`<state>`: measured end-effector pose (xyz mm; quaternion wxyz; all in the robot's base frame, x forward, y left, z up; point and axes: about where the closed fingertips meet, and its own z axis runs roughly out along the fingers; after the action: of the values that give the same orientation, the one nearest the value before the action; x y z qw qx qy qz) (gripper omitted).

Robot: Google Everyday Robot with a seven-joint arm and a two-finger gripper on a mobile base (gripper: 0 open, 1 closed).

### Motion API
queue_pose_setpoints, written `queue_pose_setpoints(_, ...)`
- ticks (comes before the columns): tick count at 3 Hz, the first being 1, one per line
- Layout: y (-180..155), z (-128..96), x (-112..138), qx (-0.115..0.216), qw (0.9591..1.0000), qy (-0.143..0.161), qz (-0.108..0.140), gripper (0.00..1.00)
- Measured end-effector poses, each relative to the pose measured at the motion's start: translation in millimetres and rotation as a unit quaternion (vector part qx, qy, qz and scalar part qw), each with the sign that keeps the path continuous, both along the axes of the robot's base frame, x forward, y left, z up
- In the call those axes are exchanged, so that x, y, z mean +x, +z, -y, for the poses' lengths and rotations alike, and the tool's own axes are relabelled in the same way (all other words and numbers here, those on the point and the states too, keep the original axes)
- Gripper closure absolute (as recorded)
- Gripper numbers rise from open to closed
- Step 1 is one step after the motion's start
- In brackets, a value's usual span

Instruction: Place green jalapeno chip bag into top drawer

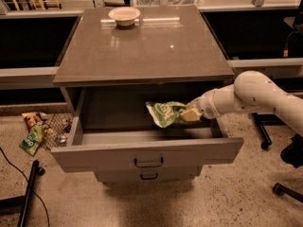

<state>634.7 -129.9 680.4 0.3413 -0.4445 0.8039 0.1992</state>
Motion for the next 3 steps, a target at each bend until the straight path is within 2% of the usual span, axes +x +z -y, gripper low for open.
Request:
queue_pose_setpoints(2, 3, 0, 7, 0.046, 0.9988, -0.008, 0.013, 0.11)
queue_pose_setpoints(3, 14, 0, 6, 0.07, 0.9973, -0.002, 0.022, 0.0)
